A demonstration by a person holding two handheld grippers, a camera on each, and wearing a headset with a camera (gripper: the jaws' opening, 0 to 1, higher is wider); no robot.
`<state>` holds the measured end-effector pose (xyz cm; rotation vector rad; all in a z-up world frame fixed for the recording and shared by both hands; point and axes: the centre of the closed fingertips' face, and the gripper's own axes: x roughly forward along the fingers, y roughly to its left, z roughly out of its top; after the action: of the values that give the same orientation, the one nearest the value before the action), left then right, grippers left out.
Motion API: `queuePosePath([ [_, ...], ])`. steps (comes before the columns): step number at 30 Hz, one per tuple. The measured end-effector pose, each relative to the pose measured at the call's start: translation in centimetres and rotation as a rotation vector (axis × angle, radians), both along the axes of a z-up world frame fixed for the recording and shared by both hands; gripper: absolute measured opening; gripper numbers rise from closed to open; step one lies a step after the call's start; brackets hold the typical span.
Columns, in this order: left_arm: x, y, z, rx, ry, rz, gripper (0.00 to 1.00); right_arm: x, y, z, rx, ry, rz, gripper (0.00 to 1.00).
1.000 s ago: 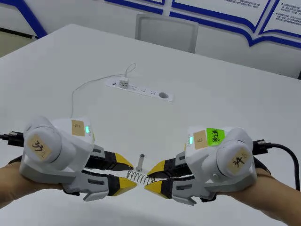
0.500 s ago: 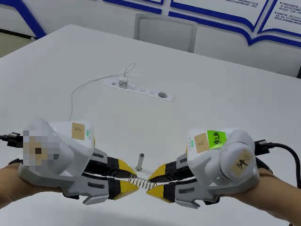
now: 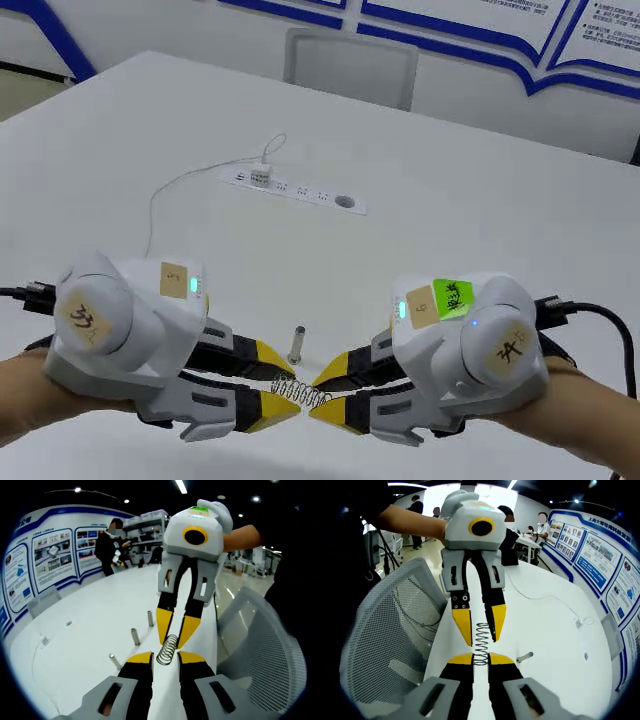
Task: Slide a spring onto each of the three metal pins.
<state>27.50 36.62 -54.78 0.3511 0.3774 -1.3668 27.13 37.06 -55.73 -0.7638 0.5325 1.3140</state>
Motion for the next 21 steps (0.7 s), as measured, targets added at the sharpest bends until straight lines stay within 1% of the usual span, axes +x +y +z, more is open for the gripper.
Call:
queuePosePath([
  [2, -0.1, -0.1, 0.1, 0.000, -0.003, -0.005, 0.19, 0.0, 0.0, 0.0, -0.010, -0.003, 0.008, 0.10],
  [4, -0.1, -0.2, 0.4, -0.009, -0.007, -0.008, 0.18, 0.0, 0.1, -0.1, -0.022, -0.006, 0.020, 0.10],
  [6, -0.1, -0.2, 0.6, -0.016, -0.007, -0.012, 0.15, 0.0, 0.2, -0.1, -0.032, -0.014, 0.030, 0.10],
  [9, -0.1, -0.2, 0.5, -0.006, -0.017, -0.017, 0.14, 0.0, 0.2, -0.1, -0.043, -0.023, 0.038, 0.10],
  [12, -0.2, -0.1, 0.6, -0.011, -0.025, -0.023, 0.13, -0.1, 0.1, 0.0, -0.043, -0.027, 0.042, 0.10],
  [15, -0.4, 0.0, 0.9, -0.018, -0.062, -0.042, 0.11, -0.1, 0.2, 0.3, -0.035, -0.030, 0.045, 0.10],
  [18, -0.4, 0.0, 1.1, -0.028, -0.082, -0.051, 0.10, -0.1, 0.2, 0.5, -0.028, -0.047, 0.058, 0.10],
  [20, -0.2, -0.1, 1.1, -0.029, -0.091, -0.049, 0.10, 0.2, 0.2, 0.7, -0.037, -0.090, 0.080, 0.11],
  [21, -0.2, -0.2, 1.2, -0.031, -0.092, -0.050, 0.10, 0.2, 0.2, 0.5, -0.042, -0.090, 0.070, 0.11],
])
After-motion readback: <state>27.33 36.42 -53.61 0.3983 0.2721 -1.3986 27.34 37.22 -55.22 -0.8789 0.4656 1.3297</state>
